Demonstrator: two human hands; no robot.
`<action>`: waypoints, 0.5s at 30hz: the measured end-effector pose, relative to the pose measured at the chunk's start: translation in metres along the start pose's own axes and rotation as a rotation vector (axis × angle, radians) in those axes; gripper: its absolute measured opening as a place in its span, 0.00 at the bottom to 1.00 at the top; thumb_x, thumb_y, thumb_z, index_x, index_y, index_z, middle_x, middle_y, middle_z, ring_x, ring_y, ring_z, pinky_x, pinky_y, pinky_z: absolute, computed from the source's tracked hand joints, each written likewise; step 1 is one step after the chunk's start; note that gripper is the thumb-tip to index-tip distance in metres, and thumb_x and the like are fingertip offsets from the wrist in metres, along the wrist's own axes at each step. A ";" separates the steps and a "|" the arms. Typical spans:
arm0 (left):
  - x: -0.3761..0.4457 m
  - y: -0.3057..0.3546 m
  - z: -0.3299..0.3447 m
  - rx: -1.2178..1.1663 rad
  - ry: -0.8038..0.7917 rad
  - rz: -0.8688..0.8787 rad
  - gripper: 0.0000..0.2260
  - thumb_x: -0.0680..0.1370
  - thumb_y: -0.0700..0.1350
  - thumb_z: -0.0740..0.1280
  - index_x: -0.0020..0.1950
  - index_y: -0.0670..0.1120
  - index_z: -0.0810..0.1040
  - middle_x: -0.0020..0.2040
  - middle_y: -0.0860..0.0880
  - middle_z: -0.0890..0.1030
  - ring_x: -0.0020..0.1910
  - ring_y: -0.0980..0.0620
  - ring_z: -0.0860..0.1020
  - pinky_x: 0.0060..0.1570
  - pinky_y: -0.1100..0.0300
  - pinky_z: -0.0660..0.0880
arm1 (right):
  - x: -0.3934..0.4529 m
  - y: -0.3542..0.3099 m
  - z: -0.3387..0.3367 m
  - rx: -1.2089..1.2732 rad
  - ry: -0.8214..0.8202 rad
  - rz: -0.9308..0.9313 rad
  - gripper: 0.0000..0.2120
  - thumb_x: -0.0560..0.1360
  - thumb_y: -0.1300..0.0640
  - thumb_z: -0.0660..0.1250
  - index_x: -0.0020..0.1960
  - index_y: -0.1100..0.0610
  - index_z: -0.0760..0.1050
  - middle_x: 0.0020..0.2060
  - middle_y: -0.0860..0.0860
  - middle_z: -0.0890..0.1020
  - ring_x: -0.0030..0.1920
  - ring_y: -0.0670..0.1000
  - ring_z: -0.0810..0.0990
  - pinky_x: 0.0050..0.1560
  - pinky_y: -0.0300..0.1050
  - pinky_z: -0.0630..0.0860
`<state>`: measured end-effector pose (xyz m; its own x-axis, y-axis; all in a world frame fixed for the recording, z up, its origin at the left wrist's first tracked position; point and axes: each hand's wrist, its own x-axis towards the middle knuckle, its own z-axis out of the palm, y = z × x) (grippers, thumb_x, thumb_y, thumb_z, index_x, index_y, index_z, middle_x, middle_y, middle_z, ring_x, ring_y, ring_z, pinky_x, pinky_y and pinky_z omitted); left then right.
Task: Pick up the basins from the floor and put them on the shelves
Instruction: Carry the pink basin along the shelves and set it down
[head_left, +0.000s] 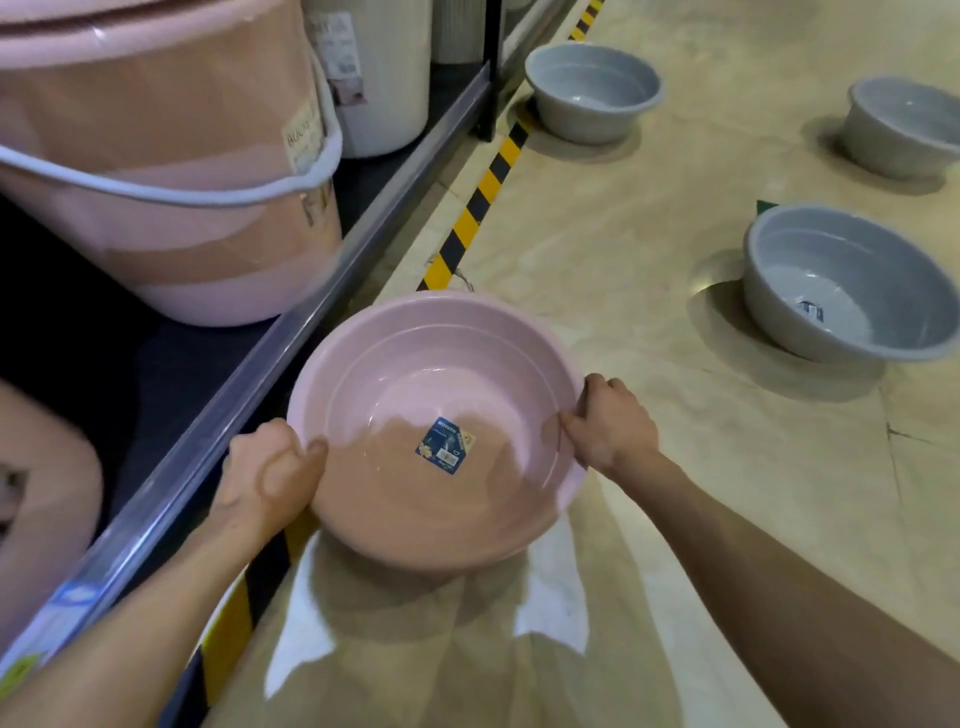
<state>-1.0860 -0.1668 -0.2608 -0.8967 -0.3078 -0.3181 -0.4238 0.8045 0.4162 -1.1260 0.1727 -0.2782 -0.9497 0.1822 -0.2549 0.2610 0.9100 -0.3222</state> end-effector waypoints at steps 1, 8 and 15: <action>0.000 0.001 0.000 -0.007 -0.003 -0.001 0.13 0.78 0.51 0.63 0.45 0.41 0.76 0.38 0.42 0.80 0.35 0.44 0.80 0.36 0.52 0.79 | 0.001 0.001 0.002 -0.015 -0.002 0.001 0.14 0.75 0.49 0.62 0.54 0.57 0.71 0.52 0.57 0.74 0.49 0.64 0.78 0.45 0.52 0.72; 0.003 -0.004 0.003 -0.005 -0.028 -0.024 0.15 0.78 0.55 0.64 0.48 0.43 0.75 0.42 0.42 0.80 0.39 0.43 0.80 0.39 0.48 0.81 | 0.003 0.003 0.008 -0.013 -0.013 0.007 0.14 0.75 0.47 0.63 0.53 0.56 0.68 0.50 0.56 0.74 0.46 0.63 0.77 0.43 0.51 0.70; 0.011 0.017 -0.008 0.123 0.089 0.028 0.13 0.79 0.56 0.62 0.54 0.47 0.69 0.43 0.43 0.76 0.43 0.39 0.75 0.43 0.48 0.74 | 0.004 0.010 -0.009 0.106 0.031 0.041 0.26 0.75 0.41 0.62 0.68 0.54 0.68 0.56 0.55 0.78 0.53 0.61 0.78 0.48 0.52 0.72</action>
<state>-1.1044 -0.1606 -0.2507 -0.9179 -0.3238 -0.2293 -0.3847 0.8677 0.3148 -1.1282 0.1864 -0.2740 -0.9421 0.2316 -0.2425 0.3156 0.8570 -0.4074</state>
